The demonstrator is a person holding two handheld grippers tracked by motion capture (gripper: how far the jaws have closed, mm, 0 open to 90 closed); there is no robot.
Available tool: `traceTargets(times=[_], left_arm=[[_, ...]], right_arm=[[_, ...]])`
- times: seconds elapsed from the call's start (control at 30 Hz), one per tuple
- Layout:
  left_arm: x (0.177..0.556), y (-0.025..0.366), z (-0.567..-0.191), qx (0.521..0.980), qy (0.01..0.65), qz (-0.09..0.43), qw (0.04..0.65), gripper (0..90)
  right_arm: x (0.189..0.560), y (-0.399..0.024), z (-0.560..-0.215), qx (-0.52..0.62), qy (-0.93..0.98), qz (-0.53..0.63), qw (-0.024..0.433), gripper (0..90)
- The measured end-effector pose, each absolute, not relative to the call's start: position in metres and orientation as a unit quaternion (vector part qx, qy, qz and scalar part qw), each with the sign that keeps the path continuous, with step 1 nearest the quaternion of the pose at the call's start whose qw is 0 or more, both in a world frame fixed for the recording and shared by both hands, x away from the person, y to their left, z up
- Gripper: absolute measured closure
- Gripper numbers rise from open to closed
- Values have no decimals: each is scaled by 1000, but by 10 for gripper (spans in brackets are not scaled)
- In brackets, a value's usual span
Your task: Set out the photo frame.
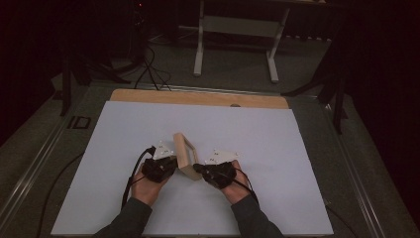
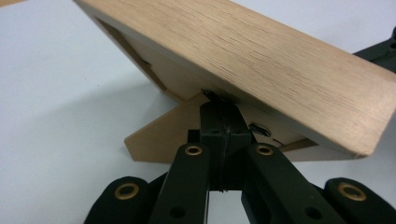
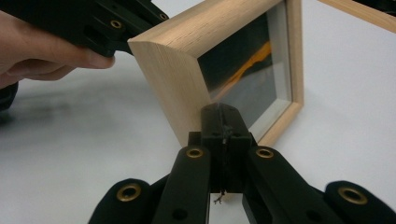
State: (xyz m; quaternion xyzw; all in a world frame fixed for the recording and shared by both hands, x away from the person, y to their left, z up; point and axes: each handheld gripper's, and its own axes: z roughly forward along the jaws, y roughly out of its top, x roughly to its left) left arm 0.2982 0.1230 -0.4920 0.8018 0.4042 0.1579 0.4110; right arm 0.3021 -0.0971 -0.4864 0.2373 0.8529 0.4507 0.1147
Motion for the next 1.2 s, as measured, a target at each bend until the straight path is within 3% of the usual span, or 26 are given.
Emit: traceTargets(times=[0.83, 1.2], left_arm=[[300, 127, -494, 799, 407, 162, 411, 893], [300, 139, -491, 782, 432, 173, 416, 806]], right_arm=[[300, -89, -488, 231, 852, 456, 114, 885], [301, -95, -485, 238, 848, 456, 124, 813]])
